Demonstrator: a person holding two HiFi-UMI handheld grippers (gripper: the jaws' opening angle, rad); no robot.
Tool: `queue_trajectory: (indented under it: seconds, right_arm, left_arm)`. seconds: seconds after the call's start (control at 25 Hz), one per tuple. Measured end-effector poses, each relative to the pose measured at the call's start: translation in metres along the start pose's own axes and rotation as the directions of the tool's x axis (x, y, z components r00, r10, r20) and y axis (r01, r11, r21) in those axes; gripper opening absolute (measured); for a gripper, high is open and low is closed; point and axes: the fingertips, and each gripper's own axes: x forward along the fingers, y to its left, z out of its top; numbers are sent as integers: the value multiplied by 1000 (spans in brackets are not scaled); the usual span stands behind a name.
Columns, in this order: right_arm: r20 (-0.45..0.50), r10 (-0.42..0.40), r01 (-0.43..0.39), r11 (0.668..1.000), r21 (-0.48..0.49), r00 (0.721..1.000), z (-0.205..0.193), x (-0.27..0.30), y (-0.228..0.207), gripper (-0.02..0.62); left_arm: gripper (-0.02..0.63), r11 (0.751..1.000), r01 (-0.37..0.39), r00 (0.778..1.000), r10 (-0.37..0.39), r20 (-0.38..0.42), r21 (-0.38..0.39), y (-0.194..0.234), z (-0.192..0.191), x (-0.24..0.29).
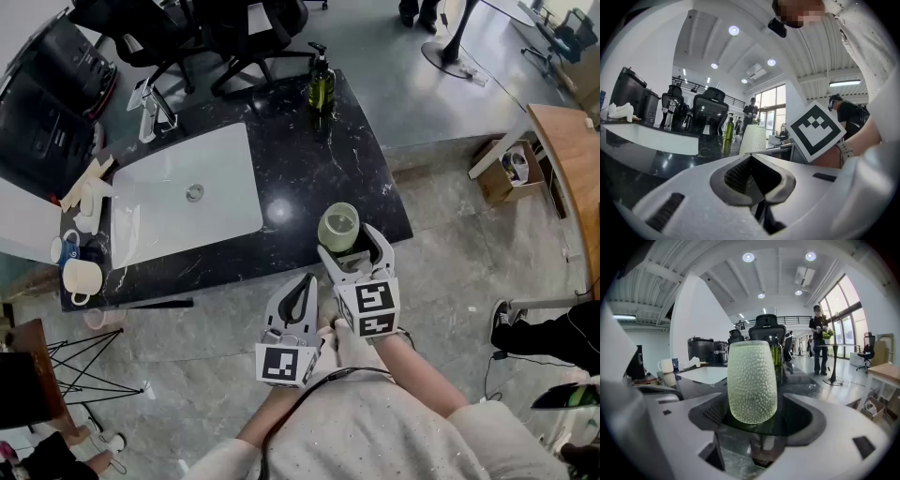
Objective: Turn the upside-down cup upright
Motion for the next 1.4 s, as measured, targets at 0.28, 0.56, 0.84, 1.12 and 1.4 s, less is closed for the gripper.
queue_trajectory:
  seconds: [0.28, 0.56, 0.84, 1.12, 1.4]
  right_arm:
    - [2, -55, 55, 998, -19, 998, 3, 3, 1, 348]
    - [18, -55, 57, 993, -102, 998, 7, 6, 5, 348]
    - [10, -45, 46, 994, -104, 999, 6, 4, 4, 332]
    - [-25, 97, -95, 994, 62, 995, 7, -4, 8, 327]
    - [-3, 381, -331, 806, 491, 925, 17, -15, 31, 327]
  left_arm:
    - [5, 1000, -9, 1000, 9, -9, 3, 6, -2, -3]
    - [5, 1000, -26, 999, 26, -20, -6, 11, -4, -6]
    - [5, 1000, -21, 1000, 21, -16, -13, 10, -3, -3]
    - [5, 1000, -27, 1000, 27, -8, -15, 10, 5, -4]
    - [5, 998, -65, 998, 65, -3, -24, 21, 12, -11]
